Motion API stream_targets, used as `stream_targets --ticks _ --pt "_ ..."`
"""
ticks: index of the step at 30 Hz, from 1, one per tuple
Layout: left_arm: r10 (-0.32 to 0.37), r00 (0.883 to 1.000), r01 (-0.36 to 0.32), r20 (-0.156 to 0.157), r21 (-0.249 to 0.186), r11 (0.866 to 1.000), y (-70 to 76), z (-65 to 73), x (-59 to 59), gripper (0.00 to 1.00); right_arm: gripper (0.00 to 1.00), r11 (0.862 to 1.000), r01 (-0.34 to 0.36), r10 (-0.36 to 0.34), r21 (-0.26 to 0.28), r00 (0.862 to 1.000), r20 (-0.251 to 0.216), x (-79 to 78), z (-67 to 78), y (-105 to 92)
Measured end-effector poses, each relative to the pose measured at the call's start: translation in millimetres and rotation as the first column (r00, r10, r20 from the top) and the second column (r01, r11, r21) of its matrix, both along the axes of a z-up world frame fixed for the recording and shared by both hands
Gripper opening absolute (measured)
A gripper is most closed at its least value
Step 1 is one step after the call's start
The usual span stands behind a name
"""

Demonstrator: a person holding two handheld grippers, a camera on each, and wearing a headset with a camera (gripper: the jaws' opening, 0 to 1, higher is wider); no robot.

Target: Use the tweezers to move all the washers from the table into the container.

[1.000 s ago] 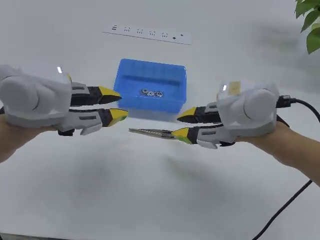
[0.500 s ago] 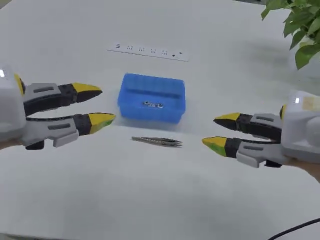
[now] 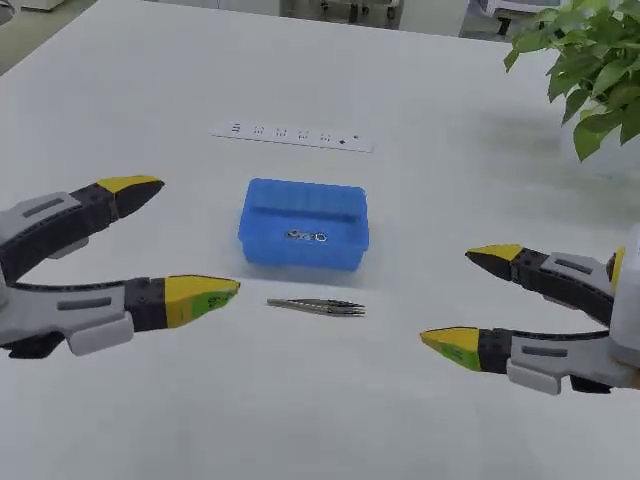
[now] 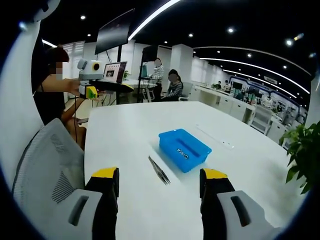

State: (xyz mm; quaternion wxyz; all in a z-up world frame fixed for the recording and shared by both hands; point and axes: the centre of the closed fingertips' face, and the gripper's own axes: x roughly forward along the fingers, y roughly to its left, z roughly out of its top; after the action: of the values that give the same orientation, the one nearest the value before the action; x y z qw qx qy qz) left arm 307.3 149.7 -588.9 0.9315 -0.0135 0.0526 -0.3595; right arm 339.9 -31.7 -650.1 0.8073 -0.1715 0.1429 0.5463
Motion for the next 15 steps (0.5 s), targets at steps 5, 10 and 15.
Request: stream_targets --ticks 5,10,15 --pt "-0.018 1.000 0.018 -0.017 -0.007 1.000 -6.9 2.7 -3.3 0.99 0.73 1.000 -0.013 0.013 0.027 1.000 0.000 -7.5 9.8 8.3" --pt "0.021 1.000 -0.021 0.000 -0.008 1.000 -1.6 9.8 -3.5 1.00 0.79 1.000 -0.009 0.009 0.025 1.000 -0.021 -11.4 10.2 8.3" --pt "0.056 0.998 -0.056 0.008 -0.016 0.998 5.0 16.3 -5.5 1.00 0.86 0.998 0.023 -0.021 0.054 0.999 -0.030 -9.7 14.4 5.8"
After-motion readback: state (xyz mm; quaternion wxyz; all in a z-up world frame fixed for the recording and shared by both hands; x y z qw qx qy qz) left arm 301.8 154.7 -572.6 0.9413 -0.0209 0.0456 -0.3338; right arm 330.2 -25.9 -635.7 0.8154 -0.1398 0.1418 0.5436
